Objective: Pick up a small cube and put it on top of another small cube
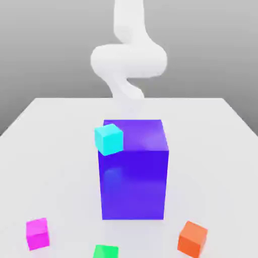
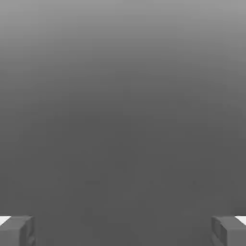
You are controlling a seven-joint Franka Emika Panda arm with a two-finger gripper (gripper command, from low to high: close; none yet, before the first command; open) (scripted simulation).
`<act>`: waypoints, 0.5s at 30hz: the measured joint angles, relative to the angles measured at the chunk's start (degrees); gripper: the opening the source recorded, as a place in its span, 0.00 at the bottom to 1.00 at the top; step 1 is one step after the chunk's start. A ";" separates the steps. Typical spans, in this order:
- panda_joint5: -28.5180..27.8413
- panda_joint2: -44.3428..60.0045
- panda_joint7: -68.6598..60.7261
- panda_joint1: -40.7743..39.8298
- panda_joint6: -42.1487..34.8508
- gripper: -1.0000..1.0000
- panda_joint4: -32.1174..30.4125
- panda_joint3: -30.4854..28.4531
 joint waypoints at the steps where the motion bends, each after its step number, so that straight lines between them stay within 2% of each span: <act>1: 0.83 2.23 -2.09 0.87 0.63 0.50 -0.16 -1.57; 10: 9.57 21.02 -20.91 6.37 5.84 0.50 -1.49 -13.46; 15: 15.23 31.58 -31.86 7.16 8.55 0.50 -2.18 -17.80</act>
